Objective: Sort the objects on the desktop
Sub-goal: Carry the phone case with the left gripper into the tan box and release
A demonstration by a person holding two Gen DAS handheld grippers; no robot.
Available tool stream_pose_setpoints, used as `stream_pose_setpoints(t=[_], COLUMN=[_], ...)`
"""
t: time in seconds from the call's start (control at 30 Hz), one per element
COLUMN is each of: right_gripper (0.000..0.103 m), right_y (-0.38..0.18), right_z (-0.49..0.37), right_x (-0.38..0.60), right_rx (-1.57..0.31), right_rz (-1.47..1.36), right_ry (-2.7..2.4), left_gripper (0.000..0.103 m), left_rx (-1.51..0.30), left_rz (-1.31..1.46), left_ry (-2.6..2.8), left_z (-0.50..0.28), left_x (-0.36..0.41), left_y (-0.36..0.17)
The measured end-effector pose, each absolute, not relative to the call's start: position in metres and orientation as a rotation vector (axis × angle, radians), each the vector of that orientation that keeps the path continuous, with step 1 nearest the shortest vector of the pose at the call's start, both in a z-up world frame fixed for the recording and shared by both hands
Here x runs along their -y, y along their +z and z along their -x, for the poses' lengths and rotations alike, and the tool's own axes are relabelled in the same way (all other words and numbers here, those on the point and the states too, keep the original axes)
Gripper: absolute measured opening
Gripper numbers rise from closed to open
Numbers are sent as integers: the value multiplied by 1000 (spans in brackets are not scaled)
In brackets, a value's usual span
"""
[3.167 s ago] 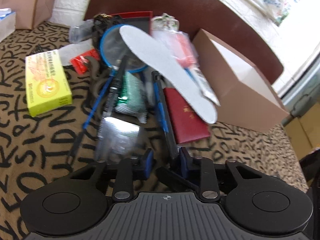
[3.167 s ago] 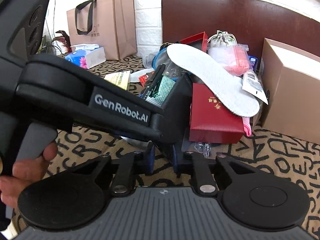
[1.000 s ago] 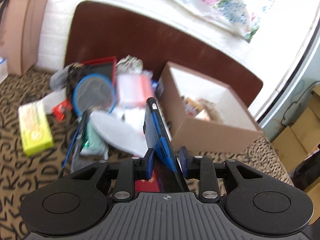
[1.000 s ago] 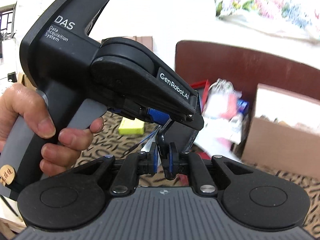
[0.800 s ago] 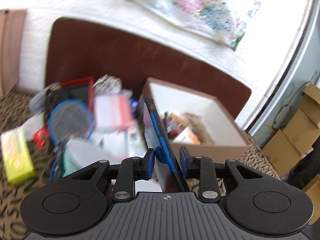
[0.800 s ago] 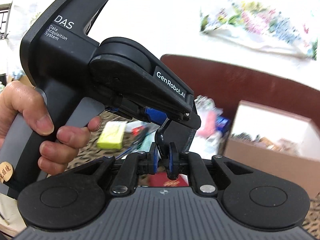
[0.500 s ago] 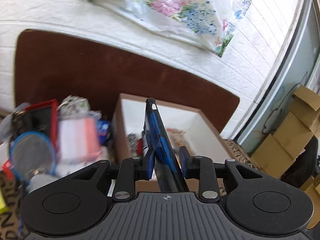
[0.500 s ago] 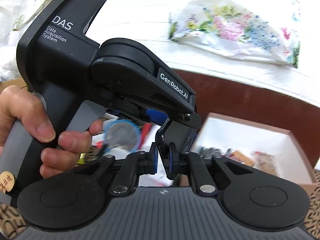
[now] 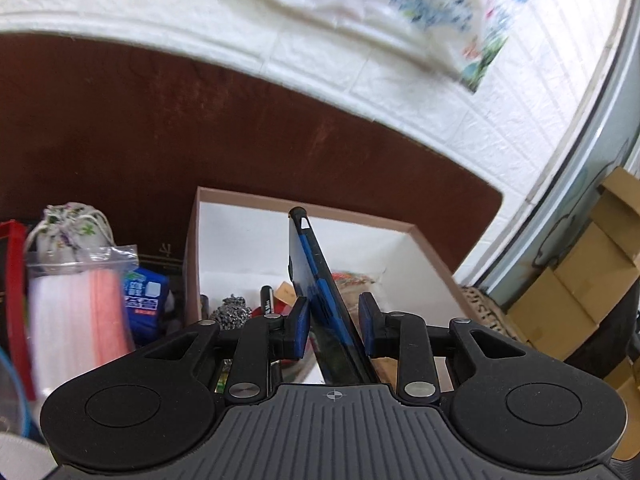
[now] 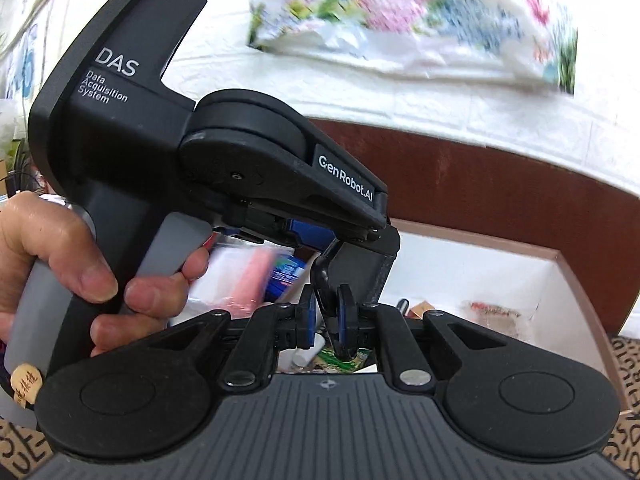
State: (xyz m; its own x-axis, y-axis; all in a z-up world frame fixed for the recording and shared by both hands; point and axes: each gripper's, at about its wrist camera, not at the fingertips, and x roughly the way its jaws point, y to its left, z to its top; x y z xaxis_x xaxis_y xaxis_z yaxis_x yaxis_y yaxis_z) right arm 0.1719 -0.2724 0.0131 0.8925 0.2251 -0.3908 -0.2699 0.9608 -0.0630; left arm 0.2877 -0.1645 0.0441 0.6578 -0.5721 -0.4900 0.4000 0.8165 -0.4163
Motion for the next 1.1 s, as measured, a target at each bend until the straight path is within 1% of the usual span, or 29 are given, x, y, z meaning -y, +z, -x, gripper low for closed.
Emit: stream_pose_setpoints(t=[0.23,0.5,0.53,0.6,0.8,0.83,0.87,0.9,0.93,0.97,1.0,1.03,1.07,1.1], right_gripper=[12,12,12,12,12,13,17,24,29,42,51,70,80,83], right_y=[-4,-12,-13,-15,-22,-23,-23,-24,-24,-24,-24,-22,-20,-19], right_z=[-211,-247,-250,-254,-251,-251,-252,-250,-243,-241,-240,-236,-232,-229], right_x=[288,290,290,289,293,294,294,293,290,289,289,288,287,287], right_rx=[-449,-517,-523,-536,-568,-574,-578,-577,-574,-572,-564,-550,-533,-521], right_rz=[103,116,118,121,106,110,116,123,131,137,139,142,148,154], right_ry=[240,235,234,223,201,201,206,208,207,202,191,174,155,142], left_gripper=[25,26,29,38,48,54,63,69,77,89,91,97,101,102], left_rx=[-730,-756,-750,-749,-742,-736,-725,-709,-691,-680,-662,-640,-624,-613], left_rz=[234,199,186,176,199,196,190,180,177,172,170,169,162,153], left_ry=[-547,-508,-501,-490,-472,-481,-484,-486,-503,-506,-505,-513,-517,-520], left_z=[-331,-356,-357,-361,-367,-365,-363,-359,-356,-353,-350,-345,-341,-338], left_x=[180,185,185,184,173,172,172,172,172,173,172,174,175,174], left_y=[25,10,10,8,8,8,9,11,13,14,16,17,18,19])
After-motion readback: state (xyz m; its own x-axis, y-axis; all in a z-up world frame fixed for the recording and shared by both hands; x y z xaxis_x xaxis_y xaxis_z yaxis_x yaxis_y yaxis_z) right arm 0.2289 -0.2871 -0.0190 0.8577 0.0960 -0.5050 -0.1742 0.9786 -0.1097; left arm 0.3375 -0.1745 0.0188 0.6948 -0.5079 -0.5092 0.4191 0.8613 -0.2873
